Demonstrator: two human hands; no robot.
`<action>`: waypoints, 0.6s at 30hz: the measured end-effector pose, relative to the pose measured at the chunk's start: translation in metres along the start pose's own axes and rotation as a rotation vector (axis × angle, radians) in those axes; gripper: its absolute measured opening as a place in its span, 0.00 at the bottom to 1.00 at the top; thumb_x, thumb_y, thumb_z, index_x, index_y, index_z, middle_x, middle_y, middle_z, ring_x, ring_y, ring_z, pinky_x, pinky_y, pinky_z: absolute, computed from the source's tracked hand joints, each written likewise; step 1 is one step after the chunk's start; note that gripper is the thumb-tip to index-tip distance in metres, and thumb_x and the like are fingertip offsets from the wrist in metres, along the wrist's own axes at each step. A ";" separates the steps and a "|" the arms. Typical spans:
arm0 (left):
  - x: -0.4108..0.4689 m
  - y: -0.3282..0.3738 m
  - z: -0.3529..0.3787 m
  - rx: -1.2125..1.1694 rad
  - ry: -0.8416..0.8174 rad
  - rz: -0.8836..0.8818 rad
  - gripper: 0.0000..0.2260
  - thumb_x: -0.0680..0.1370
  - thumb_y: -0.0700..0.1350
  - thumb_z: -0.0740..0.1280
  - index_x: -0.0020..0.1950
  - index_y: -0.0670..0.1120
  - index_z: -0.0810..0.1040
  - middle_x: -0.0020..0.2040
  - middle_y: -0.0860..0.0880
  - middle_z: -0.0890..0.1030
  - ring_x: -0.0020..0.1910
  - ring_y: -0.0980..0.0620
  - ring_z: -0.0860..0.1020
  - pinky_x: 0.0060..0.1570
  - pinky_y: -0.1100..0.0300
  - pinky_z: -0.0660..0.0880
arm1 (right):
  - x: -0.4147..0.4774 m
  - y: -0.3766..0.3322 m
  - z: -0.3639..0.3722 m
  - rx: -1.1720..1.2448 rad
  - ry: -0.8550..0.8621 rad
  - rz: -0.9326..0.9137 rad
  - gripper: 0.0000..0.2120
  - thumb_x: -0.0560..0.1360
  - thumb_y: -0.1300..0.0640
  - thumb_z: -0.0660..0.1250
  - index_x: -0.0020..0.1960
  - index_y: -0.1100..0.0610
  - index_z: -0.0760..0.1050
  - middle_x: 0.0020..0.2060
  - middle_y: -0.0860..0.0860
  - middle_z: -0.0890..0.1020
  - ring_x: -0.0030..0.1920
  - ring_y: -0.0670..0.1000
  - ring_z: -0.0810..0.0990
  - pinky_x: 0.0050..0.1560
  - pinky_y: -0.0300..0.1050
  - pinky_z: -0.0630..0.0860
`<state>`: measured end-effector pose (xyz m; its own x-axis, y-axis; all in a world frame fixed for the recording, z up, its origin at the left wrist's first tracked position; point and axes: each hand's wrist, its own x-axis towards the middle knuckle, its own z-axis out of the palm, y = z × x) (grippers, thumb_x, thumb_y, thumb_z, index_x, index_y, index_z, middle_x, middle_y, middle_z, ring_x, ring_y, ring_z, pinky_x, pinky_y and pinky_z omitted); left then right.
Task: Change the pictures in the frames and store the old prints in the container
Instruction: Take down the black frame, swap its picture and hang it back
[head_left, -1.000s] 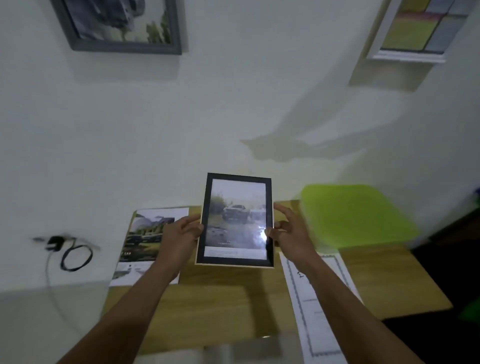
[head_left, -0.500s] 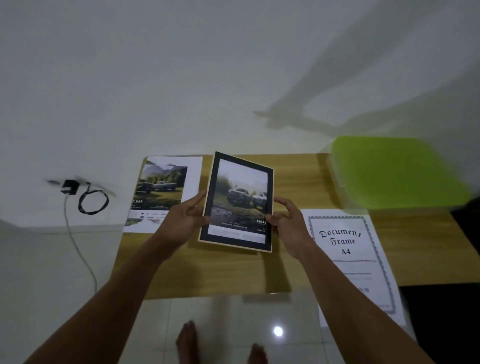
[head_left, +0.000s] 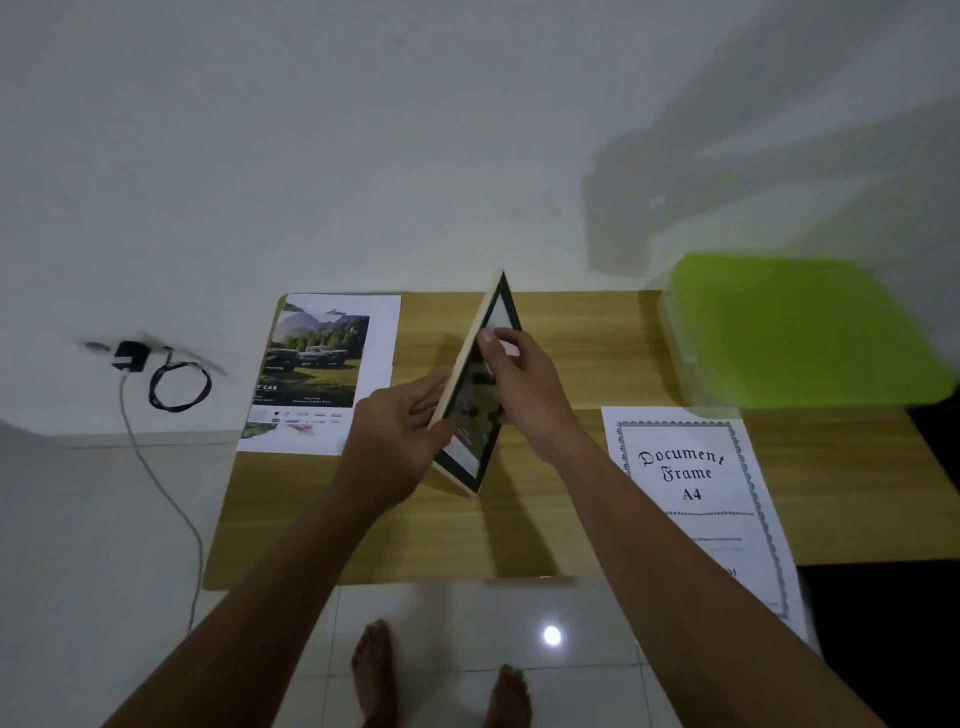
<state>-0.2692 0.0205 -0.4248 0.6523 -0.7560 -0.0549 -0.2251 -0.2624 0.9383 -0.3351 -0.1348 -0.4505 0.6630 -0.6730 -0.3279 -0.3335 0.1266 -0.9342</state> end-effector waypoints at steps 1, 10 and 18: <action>-0.002 0.001 0.005 0.010 -0.001 0.025 0.26 0.73 0.34 0.72 0.70 0.43 0.71 0.60 0.51 0.80 0.56 0.62 0.80 0.55 0.62 0.78 | -0.001 -0.006 -0.002 0.033 -0.012 0.025 0.27 0.72 0.34 0.68 0.67 0.44 0.70 0.58 0.49 0.80 0.55 0.49 0.81 0.55 0.58 0.81; -0.015 -0.009 0.060 0.025 -0.073 0.044 0.25 0.73 0.45 0.74 0.69 0.50 0.73 0.60 0.56 0.79 0.59 0.62 0.78 0.52 0.69 0.77 | -0.009 -0.003 -0.034 0.058 0.116 -0.058 0.10 0.79 0.60 0.59 0.57 0.56 0.74 0.41 0.51 0.81 0.37 0.50 0.79 0.35 0.47 0.77; 0.024 -0.055 0.032 0.140 0.050 -0.256 0.27 0.76 0.44 0.70 0.74 0.44 0.66 0.62 0.46 0.76 0.61 0.47 0.75 0.59 0.54 0.74 | -0.001 0.037 -0.071 0.319 0.024 0.139 0.20 0.77 0.65 0.57 0.64 0.51 0.75 0.34 0.48 0.76 0.30 0.48 0.71 0.31 0.43 0.68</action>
<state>-0.2643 -0.0018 -0.4885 0.7347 -0.6251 -0.2635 -0.1444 -0.5237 0.8396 -0.3951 -0.1812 -0.4747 0.6085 -0.6498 -0.4555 -0.1906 0.4376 -0.8787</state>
